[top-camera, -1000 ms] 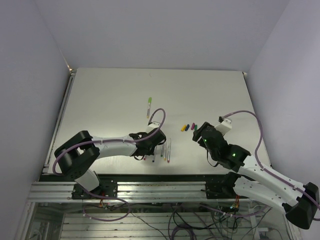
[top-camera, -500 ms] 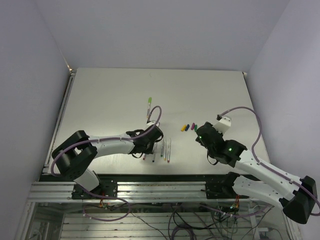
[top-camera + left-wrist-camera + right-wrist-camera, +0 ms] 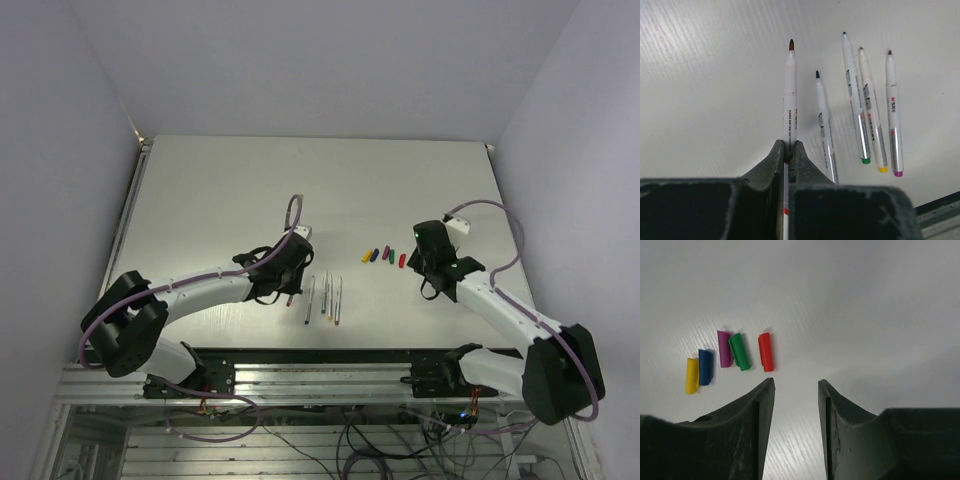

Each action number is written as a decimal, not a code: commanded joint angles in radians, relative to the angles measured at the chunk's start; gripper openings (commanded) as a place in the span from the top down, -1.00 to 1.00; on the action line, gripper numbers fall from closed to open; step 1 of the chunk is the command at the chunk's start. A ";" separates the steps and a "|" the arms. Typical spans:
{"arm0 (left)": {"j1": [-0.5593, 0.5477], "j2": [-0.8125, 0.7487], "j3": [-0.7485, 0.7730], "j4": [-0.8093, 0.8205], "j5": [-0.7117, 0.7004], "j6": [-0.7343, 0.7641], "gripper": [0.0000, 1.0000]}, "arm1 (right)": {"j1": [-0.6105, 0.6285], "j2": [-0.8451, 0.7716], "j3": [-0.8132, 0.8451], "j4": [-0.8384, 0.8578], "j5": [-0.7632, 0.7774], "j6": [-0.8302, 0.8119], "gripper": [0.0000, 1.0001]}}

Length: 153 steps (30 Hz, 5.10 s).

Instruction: Insert the pens into the pen caps

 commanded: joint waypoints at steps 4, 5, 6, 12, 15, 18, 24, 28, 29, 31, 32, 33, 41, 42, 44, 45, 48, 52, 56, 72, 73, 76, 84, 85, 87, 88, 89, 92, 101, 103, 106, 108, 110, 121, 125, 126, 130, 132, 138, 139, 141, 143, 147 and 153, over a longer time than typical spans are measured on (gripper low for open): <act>0.015 -0.048 0.017 0.104 0.097 0.010 0.86 | -0.017 0.164 0.042 0.163 -0.116 -0.110 0.21; 0.019 -0.051 0.014 0.116 0.106 0.006 0.86 | -0.017 0.174 0.047 0.171 -0.119 -0.112 0.21; 0.023 -0.054 0.014 0.126 0.118 0.005 0.86 | -0.017 0.181 0.048 0.183 -0.121 -0.114 0.21; 0.032 -0.041 0.036 0.135 0.146 0.028 0.86 | -0.018 0.247 0.066 0.224 -0.117 -0.141 0.21; 0.035 -0.031 0.044 0.139 0.160 0.036 0.86 | -0.017 0.292 0.084 0.232 -0.117 -0.150 0.21; 0.036 -0.030 0.044 0.152 0.179 0.033 0.86 | -0.017 0.332 0.098 0.237 -0.114 -0.155 0.22; 0.036 -0.030 0.047 0.155 0.190 0.043 0.86 | -0.017 0.377 0.109 0.251 -0.100 -0.160 0.23; 0.038 -0.028 0.049 0.147 0.184 0.046 0.86 | -0.017 0.408 0.115 0.265 -0.101 -0.169 0.23; 0.038 -0.026 0.049 0.147 0.183 0.047 0.86 | -0.018 0.417 0.116 0.269 -0.103 -0.171 0.23; 0.039 -0.021 0.050 0.149 0.186 0.044 0.86 | -0.019 0.438 0.120 0.276 -0.106 -0.176 0.23; 0.039 -0.020 0.048 0.150 0.189 0.041 0.86 | -0.019 0.449 0.122 0.279 -0.106 -0.176 0.23; 0.039 -0.017 0.049 0.150 0.192 0.040 0.86 | -0.019 0.460 0.124 0.281 -0.108 -0.177 0.23; 0.039 -0.002 0.050 0.151 0.196 0.039 0.86 | -0.024 0.505 0.114 0.304 -0.122 -0.175 0.25; 0.041 0.000 0.049 0.150 0.197 0.039 0.86 | -0.026 0.507 0.111 0.305 -0.124 -0.174 0.25; 0.042 0.003 0.052 0.152 0.198 0.038 0.86 | -0.028 0.510 0.102 0.307 -0.129 -0.169 0.29; 0.041 0.005 0.053 0.152 0.198 0.038 0.86 | -0.028 0.508 0.097 0.306 -0.132 -0.164 0.31; 0.041 0.008 0.055 0.153 0.198 0.036 0.86 | -0.028 0.499 0.079 0.296 -0.143 -0.146 0.40; 0.042 0.005 0.053 0.158 0.202 0.037 0.86 | -0.027 0.476 0.056 0.270 -0.145 -0.122 0.91; 0.042 0.008 0.050 0.161 0.205 0.039 0.86 | -0.028 0.447 0.052 0.240 -0.126 -0.126 1.00; 0.042 -0.036 0.013 0.351 0.329 0.111 0.86 | -0.028 0.018 0.012 0.373 -0.151 -0.232 1.00; 0.041 -0.044 0.003 0.382 0.356 0.110 0.86 | -0.028 -0.015 -0.005 0.410 -0.175 -0.241 1.00; 0.039 -0.067 -0.018 0.473 0.412 0.102 0.86 | -0.029 -0.097 -0.069 0.544 -0.252 -0.261 1.00; 0.026 -0.093 -0.065 0.706 0.497 0.020 0.86 | -0.023 -0.204 -0.208 0.948 -0.377 -0.227 1.00; 0.023 -0.091 -0.072 0.740 0.506 0.001 0.86 | -0.022 -0.209 -0.222 0.993 -0.386 -0.218 1.00; 0.020 -0.080 -0.085 0.808 0.518 -0.037 0.86 | -0.020 -0.206 -0.240 1.077 -0.407 -0.200 1.00; 0.017 -0.075 -0.092 0.842 0.523 -0.054 0.87 | -0.019 -0.202 -0.249 1.117 -0.421 -0.192 1.00; 0.014 -0.066 -0.098 0.876 0.528 -0.069 0.86 | -0.019 -0.196 -0.255 1.154 -0.435 -0.185 1.00; 0.007 -0.037 -0.101 0.949 0.554 -0.104 0.86 | -0.014 -0.168 -0.271 1.264 -0.478 -0.150 1.00; -0.004 0.029 -0.096 1.089 0.611 -0.185 0.86 | 0.017 -0.093 -0.278 1.446 -0.560 -0.136 1.00; -0.006 0.028 -0.092 1.081 0.605 -0.178 0.86 | 0.025 -0.085 -0.275 1.450 -0.566 -0.137 1.00; -0.010 0.028 -0.084 1.069 0.598 -0.167 0.86 | 0.035 -0.072 -0.273 1.459 -0.573 -0.131 1.00; -0.010 0.029 -0.086 1.077 0.592 -0.171 0.86 | 0.043 -0.063 -0.271 1.468 -0.579 -0.124 1.00; -0.010 0.028 -0.088 1.081 0.586 -0.169 0.86 | 0.050 -0.053 -0.270 1.468 -0.581 -0.114 1.00; -0.013 -0.004 -0.093 1.033 0.535 -0.127 0.86 | 0.070 -0.063 -0.288 1.478 -0.565 -0.096 1.00; -0.013 -0.013 -0.108 1.047 0.527 -0.126 0.86 | 0.070 -0.078 -0.283 1.456 -0.555 -0.106 1.00; -0.013 -0.017 -0.112 1.049 0.525 -0.126 0.86 | 0.070 -0.082 -0.284 1.454 -0.552 -0.108 1.00; -0.012 -0.028 -0.116 1.041 0.514 -0.122 0.86 | 0.070 -0.093 -0.284 1.442 -0.544 -0.111 1.00; -0.013 -0.029 -0.116 1.046 0.515 -0.123 0.86 | 0.070 -0.092 -0.282 1.437 -0.545 -0.110 1.00; -0.013 -0.027 -0.116 1.064 0.522 -0.128 0.86 | 0.071 -0.083 -0.291 1.453 -0.544 -0.095 1.00; -0.012 -0.026 -0.117 1.063 0.523 -0.129 0.86 | 0.072 -0.080 -0.291 1.454 -0.545 -0.093 1.00; -0.012 -0.027 -0.116 1.062 0.521 -0.129 0.86 | 0.072 -0.077 -0.291 1.459 -0.547 -0.092 1.00; -0.012 -0.029 -0.119 1.063 0.516 -0.128 0.86 | 0.074 -0.075 -0.291 1.459 -0.547 -0.090 1.00; -0.013 -0.031 -0.118 1.059 0.511 -0.124 0.86 | 0.078 -0.071 -0.292 1.462 -0.547 -0.085 1.00; -0.013 -0.025 -0.124 1.081 0.506 -0.133 0.86 | 0.087 -0.058 -0.297 1.469 -0.553 -0.069 1.00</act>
